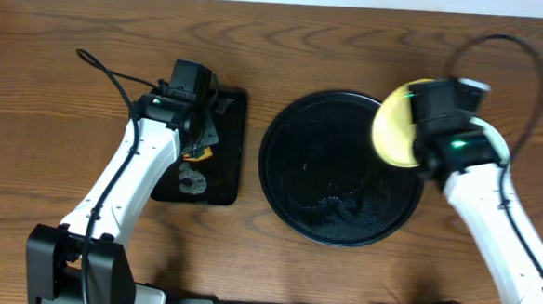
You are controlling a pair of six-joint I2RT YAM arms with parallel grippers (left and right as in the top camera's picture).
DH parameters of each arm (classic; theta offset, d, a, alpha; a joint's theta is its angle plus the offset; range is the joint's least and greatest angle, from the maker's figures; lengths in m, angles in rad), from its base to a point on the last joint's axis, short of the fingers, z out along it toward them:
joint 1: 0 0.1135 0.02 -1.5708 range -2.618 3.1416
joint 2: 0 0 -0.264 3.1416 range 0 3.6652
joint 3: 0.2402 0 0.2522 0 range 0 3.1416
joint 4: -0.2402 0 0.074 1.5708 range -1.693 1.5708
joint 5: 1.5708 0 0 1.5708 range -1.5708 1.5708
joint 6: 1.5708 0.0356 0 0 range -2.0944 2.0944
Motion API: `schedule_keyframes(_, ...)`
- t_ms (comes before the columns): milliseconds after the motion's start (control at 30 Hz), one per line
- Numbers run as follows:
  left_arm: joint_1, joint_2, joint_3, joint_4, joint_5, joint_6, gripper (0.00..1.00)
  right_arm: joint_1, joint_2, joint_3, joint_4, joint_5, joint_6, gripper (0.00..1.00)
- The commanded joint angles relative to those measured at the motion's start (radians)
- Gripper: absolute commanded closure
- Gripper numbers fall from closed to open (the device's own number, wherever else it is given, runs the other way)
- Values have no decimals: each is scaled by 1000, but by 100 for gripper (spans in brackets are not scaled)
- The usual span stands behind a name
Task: Clean dirty plates on tray and stack at the side
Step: 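Carry the yellow plate right and stack it on the green plates, then release the yellow plate and open the left gripper over the sponge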
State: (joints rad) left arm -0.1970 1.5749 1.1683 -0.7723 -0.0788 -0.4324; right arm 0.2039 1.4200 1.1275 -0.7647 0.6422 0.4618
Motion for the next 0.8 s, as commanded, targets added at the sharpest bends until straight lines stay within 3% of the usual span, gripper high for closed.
schedule_keyframes(0,4,8,-44,52,-12,137,92,-138,-13,2,0,-245,87,99)
schedule_keyframes(167,4,8,-117,206,-11,235,92,-344,-12,1,-4,-376,88,99)
schedule_keyframes(333,4,9,-171,325,-11,241,92,-487,-6,-6,-6,-407,87,99)
schedule_keyframes(600,4,25,-198,374,41,256,92,-573,39,-23,2,-409,83,98)
schedule_keyframes(667,4,34,-198,373,41,256,92,-577,56,-23,19,-411,83,90)
schedule_keyframes(733,4,39,-198,370,41,256,83,-577,69,-23,41,-414,83,75)
schedule_keyframes(767,4,39,-198,367,41,256,76,-577,72,-23,45,-418,83,74)
